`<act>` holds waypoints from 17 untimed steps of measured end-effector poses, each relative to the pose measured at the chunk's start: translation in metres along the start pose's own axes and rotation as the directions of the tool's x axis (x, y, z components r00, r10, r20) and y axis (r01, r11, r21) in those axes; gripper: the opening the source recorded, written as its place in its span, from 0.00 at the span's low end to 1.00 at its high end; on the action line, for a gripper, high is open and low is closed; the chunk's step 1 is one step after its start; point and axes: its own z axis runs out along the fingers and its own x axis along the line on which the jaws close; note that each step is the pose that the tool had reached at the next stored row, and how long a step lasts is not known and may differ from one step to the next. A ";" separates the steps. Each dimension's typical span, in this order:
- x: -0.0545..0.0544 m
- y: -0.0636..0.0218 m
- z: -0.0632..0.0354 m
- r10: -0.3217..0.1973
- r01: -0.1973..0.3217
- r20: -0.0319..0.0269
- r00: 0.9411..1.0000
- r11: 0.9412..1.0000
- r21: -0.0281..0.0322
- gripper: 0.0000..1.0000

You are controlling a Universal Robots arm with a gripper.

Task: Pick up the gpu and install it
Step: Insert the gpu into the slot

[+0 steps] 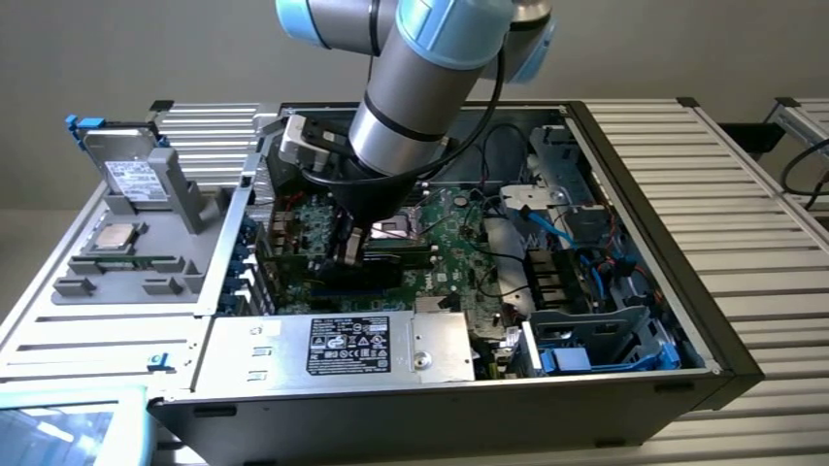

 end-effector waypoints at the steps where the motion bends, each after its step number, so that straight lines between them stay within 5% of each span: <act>1: 0.000 0.0000 0.0000 0.000 0.000 0.000 1.000 1.000 0.000 0.28; 17: 0.000 -0.0001 0.0000 0.000 0.000 0.000 1.000 1.000 0.000 0.28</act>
